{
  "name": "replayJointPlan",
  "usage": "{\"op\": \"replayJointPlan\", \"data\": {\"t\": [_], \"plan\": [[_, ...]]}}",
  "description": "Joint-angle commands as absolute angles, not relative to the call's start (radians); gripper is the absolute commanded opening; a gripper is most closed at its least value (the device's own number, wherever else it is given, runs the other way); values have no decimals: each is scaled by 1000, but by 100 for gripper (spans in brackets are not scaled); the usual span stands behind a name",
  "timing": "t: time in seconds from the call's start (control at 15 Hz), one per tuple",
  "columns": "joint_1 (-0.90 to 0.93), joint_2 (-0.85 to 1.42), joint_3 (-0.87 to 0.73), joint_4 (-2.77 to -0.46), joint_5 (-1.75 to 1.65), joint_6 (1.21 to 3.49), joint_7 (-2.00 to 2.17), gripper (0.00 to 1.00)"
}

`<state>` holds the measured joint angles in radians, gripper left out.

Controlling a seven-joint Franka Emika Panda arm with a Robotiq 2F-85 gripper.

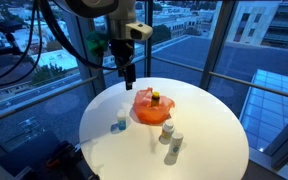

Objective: Remove the blue container from the plastic bag and put it on the table

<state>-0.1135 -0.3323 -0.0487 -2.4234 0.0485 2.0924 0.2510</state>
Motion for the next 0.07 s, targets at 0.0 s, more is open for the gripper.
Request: {"op": "replayJointPlan", "data": {"t": [0.0], "plan": [[-114,-327,-50,-2416,48,2084,251,100]]}}
